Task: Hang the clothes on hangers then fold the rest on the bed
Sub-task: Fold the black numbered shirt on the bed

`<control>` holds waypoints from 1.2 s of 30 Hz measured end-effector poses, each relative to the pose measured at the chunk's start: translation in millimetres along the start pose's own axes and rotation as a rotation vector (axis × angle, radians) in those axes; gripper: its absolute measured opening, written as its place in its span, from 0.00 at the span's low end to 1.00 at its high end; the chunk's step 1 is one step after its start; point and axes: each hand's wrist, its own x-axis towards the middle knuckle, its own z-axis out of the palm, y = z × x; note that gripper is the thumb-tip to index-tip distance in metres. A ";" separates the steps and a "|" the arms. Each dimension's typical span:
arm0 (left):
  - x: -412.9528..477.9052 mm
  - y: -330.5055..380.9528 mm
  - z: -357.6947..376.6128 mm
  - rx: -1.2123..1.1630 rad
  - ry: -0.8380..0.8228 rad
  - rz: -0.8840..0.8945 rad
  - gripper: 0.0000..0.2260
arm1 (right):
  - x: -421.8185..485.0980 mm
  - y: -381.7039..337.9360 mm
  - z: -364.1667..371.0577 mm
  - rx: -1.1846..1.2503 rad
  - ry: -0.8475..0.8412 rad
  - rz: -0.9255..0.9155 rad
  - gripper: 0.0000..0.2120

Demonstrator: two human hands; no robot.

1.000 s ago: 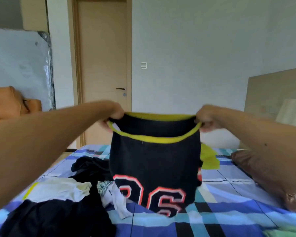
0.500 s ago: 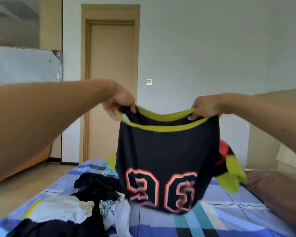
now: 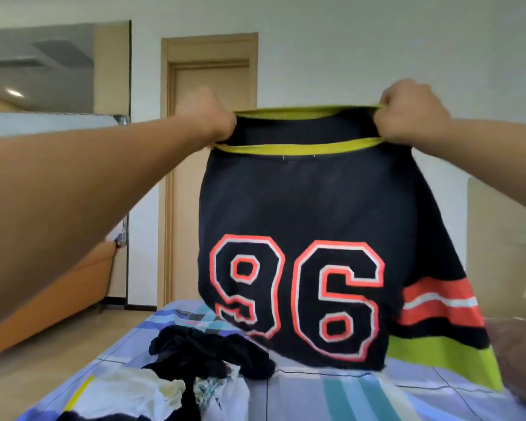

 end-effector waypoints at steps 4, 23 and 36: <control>-40.6 -15.7 47.6 0.249 -0.563 0.042 0.09 | -43.9 21.3 26.7 -0.234 -0.368 -0.183 0.08; -85.9 -17.8 65.5 -0.258 -1.217 -0.300 0.11 | -68.3 25.6 31.8 0.082 -0.373 0.047 0.06; -135.5 24.9 99.4 -0.291 -0.539 0.146 0.07 | -107.9 17.8 48.6 0.043 -0.409 -0.304 0.06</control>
